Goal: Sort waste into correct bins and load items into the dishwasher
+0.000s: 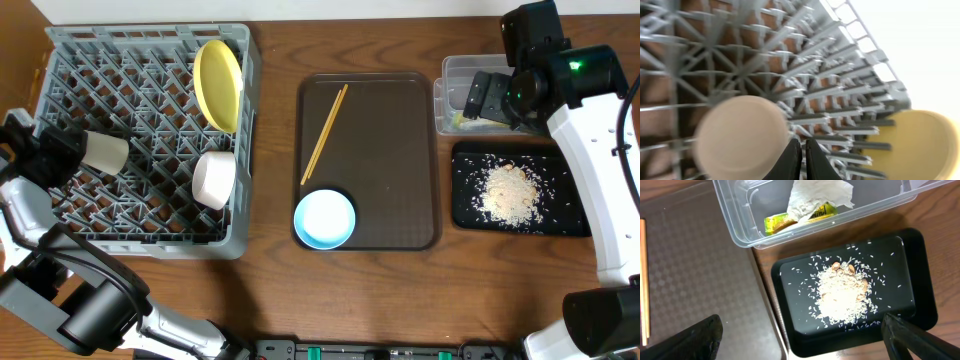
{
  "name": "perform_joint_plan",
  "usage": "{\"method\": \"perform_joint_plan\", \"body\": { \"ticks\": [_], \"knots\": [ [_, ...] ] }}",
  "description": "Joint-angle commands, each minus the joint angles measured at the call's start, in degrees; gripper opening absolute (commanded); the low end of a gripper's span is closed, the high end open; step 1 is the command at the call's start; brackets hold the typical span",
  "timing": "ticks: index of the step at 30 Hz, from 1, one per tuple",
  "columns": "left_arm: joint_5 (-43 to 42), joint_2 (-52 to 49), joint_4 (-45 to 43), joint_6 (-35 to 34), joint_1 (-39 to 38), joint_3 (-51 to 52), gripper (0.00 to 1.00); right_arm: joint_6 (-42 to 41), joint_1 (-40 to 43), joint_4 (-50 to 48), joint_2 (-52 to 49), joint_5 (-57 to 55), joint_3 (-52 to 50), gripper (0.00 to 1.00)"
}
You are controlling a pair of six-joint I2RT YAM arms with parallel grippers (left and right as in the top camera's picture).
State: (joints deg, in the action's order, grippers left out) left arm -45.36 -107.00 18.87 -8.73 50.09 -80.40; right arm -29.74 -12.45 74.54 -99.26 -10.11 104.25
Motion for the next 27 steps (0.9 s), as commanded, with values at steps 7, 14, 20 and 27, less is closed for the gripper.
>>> {"method": "perform_joint_plan", "body": {
  "ticks": [7, 14, 20, 27],
  "knots": [
    [-6.7, -0.2, 3.3, 1.0, -0.1, -0.3, 0.08, -0.4, 0.1, 0.0, 0.6, -0.6, 0.2, 0.99],
    [-5.1, 3.4, -5.1, 0.9, -0.1, -0.3, 0.08, -0.4, 0.1, 0.0, 0.6, -0.6, 0.2, 0.99],
    [16.0, 4.4, -3.5, 1.0, -0.1, -0.3, 0.08, -0.4, 0.1, 0.0, 0.6, -0.6, 0.2, 0.99],
    [18.8, 1.2, -1.2, 1.1, -0.2, 0.0, 0.08, -0.4, 0.0, 0.0, 0.6, -0.6, 0.2, 0.99]
  ]
}}
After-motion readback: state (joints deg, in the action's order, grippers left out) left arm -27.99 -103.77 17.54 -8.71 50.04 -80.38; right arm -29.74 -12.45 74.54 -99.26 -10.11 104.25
